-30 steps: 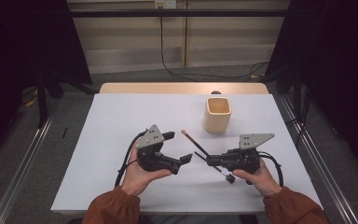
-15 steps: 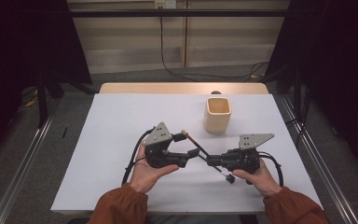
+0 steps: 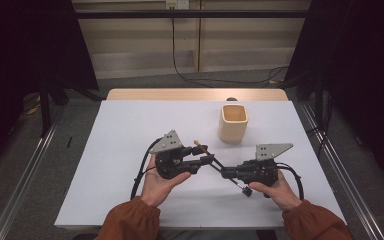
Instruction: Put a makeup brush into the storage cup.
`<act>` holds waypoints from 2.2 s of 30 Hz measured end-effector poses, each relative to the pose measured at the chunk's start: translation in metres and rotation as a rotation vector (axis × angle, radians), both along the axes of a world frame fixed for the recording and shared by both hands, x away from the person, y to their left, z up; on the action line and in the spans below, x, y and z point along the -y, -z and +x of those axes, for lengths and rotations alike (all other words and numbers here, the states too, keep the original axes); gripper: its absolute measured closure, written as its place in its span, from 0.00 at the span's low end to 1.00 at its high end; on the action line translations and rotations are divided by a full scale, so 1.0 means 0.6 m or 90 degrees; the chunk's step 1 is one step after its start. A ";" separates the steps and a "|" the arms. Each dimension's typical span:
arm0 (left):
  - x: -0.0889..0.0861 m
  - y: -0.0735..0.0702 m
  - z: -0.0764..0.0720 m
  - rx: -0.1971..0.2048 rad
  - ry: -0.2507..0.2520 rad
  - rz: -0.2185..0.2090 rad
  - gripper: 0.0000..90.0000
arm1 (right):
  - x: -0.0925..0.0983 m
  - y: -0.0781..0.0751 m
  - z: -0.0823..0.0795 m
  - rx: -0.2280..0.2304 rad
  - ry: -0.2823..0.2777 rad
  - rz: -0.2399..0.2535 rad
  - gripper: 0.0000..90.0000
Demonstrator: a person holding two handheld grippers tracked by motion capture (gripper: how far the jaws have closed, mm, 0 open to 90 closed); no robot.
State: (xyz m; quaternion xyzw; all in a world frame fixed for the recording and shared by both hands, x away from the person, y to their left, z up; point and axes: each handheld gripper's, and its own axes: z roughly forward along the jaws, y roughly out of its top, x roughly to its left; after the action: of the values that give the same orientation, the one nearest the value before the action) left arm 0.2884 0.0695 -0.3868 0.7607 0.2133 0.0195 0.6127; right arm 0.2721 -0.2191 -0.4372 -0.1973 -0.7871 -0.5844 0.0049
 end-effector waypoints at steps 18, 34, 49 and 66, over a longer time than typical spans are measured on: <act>-0.006 0.000 0.002 -0.032 0.042 -0.045 0.87 | -0.006 0.002 -0.003 0.008 -0.012 -0.009 0.94; -0.002 -0.007 -0.006 -0.025 0.067 -0.041 0.93 | -0.002 -0.003 -0.003 0.002 -0.004 0.002 0.80; -0.022 -0.014 -0.001 -0.029 0.047 -0.040 0.93 | 0.002 -0.008 -0.002 -0.009 0.040 0.009 0.20; -0.065 -0.034 0.006 -0.047 0.023 -0.004 0.93 | 0.015 -0.013 -0.004 -0.001 0.063 0.021 0.05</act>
State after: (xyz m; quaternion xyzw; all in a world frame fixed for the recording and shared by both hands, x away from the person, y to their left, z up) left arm 0.2921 0.1086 -0.3661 0.7627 0.2224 -0.0203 0.6069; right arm 0.2697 -0.2281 -0.4295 -0.2362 -0.7665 -0.5970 -0.0198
